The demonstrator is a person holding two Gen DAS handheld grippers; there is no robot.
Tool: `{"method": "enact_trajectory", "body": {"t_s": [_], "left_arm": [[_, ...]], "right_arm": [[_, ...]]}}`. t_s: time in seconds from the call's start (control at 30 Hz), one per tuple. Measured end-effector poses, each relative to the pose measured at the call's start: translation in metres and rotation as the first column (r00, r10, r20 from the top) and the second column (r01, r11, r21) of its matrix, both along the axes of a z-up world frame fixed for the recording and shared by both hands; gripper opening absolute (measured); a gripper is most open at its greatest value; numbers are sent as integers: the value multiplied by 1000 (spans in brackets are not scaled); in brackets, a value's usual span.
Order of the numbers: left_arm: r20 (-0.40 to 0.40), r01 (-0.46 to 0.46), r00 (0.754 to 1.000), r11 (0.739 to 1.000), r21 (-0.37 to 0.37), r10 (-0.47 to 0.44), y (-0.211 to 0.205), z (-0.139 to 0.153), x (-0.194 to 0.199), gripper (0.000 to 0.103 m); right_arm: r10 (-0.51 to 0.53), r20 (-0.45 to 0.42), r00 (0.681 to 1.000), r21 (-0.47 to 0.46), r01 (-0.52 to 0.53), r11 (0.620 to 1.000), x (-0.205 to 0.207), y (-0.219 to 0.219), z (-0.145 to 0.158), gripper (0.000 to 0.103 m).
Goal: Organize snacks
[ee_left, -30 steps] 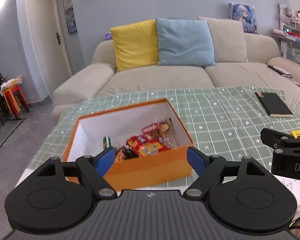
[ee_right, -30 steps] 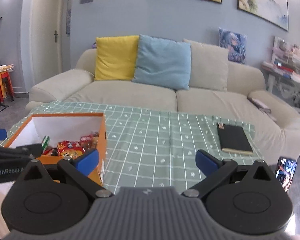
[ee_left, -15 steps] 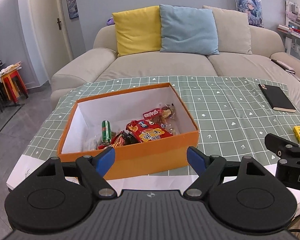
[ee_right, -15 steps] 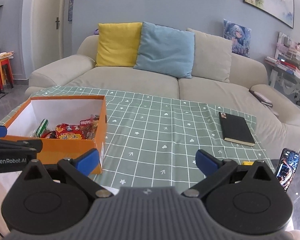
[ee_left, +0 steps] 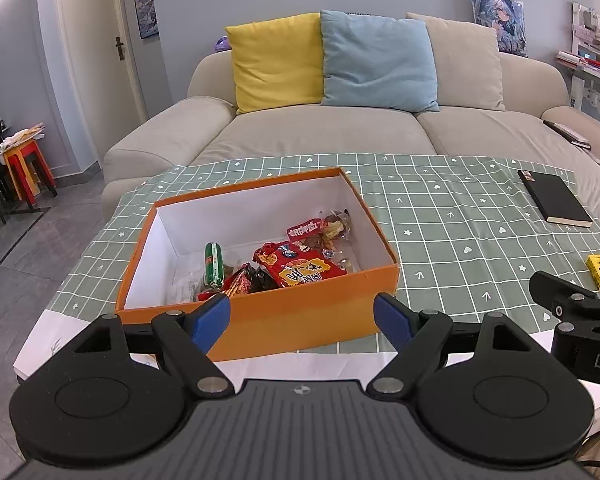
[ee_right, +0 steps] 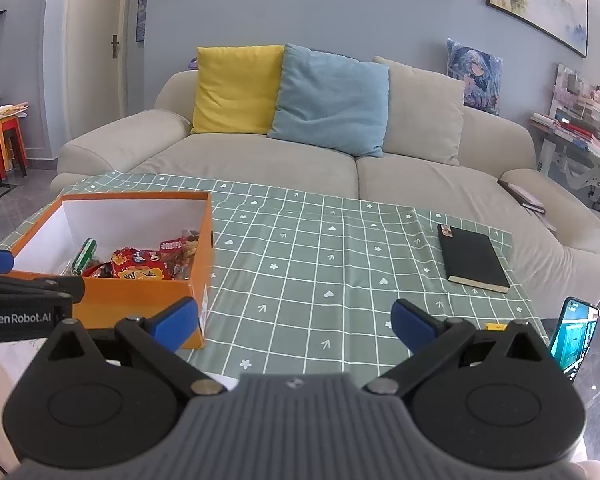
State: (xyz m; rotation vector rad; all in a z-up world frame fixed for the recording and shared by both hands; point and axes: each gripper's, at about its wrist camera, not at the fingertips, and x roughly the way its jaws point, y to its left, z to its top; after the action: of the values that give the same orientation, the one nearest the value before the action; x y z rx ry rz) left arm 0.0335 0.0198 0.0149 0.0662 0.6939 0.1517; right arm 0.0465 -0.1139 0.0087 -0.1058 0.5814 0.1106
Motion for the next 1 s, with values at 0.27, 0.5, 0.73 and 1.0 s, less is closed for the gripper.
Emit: {"method": "enact_trajectory", "body": {"t_s": [0.27,0.5,0.73,1.0], "left_arm": [[0,4,1000,1000,1,-4,-1,1,0,95],[2,0,1000,1000,5,0,-2,1,0,95],[7,0,1000,1000,11,0,-2,0,-1,95],[13,3,1000,1000,18,-4,-3,0,-2,95]], "right_arm": [[0,-1,1000,0,0,1000,0,0,0,99],[-1,-2,1000,2,1,1000,-1,-1,0,99],[-2,-5,1000,6,2,1000,0,-1,0,99],[-7,-11,1000,7,8,1000,0,-1,-1,99]]}}
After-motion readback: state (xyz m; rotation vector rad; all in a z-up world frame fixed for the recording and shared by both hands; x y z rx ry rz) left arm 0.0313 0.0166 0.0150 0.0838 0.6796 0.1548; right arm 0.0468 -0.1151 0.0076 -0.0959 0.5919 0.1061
